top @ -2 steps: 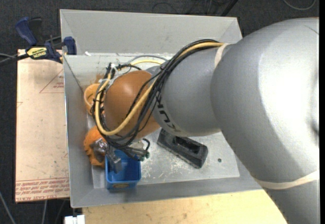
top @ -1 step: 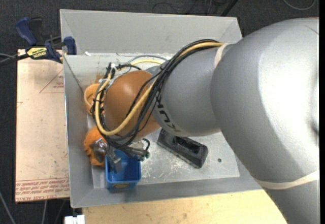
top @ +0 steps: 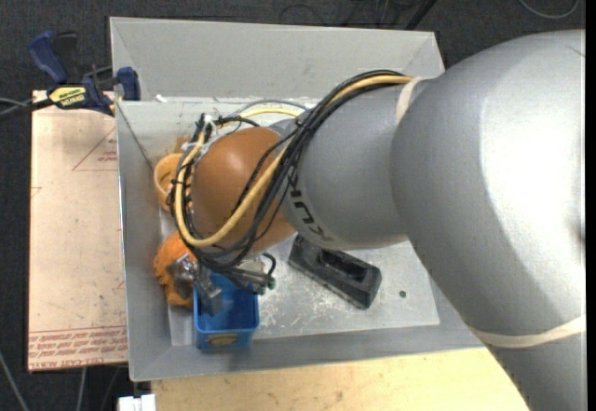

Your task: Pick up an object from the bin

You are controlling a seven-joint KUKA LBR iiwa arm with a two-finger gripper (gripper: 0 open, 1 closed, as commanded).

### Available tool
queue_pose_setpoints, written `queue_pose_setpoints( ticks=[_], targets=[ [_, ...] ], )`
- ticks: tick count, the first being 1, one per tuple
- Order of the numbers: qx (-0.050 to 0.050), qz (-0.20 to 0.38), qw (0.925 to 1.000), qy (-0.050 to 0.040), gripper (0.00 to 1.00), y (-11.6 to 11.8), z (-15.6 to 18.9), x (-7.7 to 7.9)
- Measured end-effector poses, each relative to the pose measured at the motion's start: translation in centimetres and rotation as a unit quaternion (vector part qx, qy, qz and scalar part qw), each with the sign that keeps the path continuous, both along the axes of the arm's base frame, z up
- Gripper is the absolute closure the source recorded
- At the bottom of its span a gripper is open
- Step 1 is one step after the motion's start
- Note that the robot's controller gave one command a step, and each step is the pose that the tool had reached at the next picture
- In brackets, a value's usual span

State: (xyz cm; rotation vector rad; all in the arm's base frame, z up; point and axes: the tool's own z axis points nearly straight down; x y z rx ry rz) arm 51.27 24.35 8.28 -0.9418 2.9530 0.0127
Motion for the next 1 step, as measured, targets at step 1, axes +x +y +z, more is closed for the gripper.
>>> queue_pose_setpoints(
  ticks=[1],
  targets=[
    [-0.001,0.0,1.0,0.0023,1.0,0.01,1.47,-0.17]
  ],
)
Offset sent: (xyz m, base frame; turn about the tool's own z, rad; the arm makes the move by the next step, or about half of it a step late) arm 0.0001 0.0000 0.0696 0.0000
